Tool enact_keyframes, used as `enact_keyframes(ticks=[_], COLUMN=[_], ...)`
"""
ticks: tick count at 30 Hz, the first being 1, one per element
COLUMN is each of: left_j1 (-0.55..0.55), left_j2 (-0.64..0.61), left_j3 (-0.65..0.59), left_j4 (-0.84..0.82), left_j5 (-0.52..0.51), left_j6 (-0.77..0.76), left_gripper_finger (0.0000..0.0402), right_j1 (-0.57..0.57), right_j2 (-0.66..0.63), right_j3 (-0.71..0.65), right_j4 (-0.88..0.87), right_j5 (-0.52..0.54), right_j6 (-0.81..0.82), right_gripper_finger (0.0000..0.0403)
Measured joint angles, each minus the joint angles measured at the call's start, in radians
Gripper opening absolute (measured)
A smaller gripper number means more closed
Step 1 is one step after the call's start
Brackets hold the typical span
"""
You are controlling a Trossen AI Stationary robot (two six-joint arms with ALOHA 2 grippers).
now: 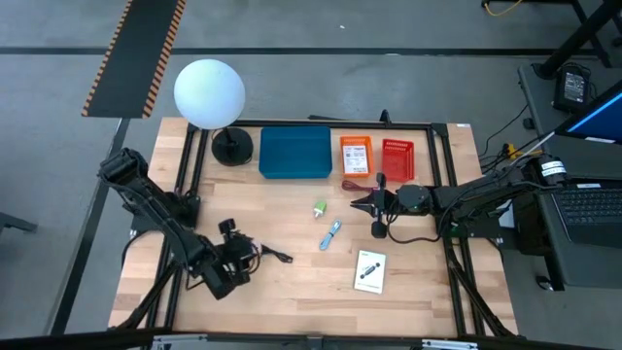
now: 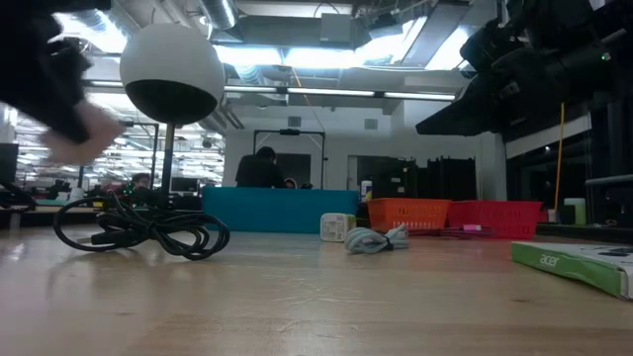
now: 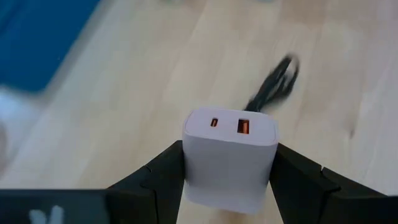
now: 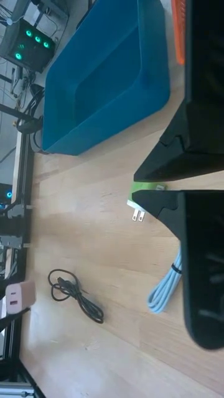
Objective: Pick and place items into bin
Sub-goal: Put the light pink charger adapter into the red bin
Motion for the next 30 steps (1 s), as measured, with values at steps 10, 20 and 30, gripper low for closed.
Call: enact_keyframes(ticks=[10, 20, 30], left_j1=[0.139, 0.289, 0.525], left_j2=[0.0, 0.0, -0.002], left_j3=[0.0, 0.0, -0.039], left_j4=[0.19, 0.438, 0.697], left_j5=[-0.02, 0.088, 0.33], left_j6=[0.409, 0.791, 1.1], left_gripper_finger=[0.0191, 0.0191, 0.0191], right_j1=[0.0, 0.0, 0.0], right_j2=[0.0, 0.0, 0.006], right_j3=[0.0, 0.0, 0.0], right_j4=[0.004, 0.006, 0.006], right_j5=[0.0, -0.032, -0.034], right_j6=[0.031, 0.054, 0.079], right_gripper_finger=[0.0014, 0.0014, 0.0014])
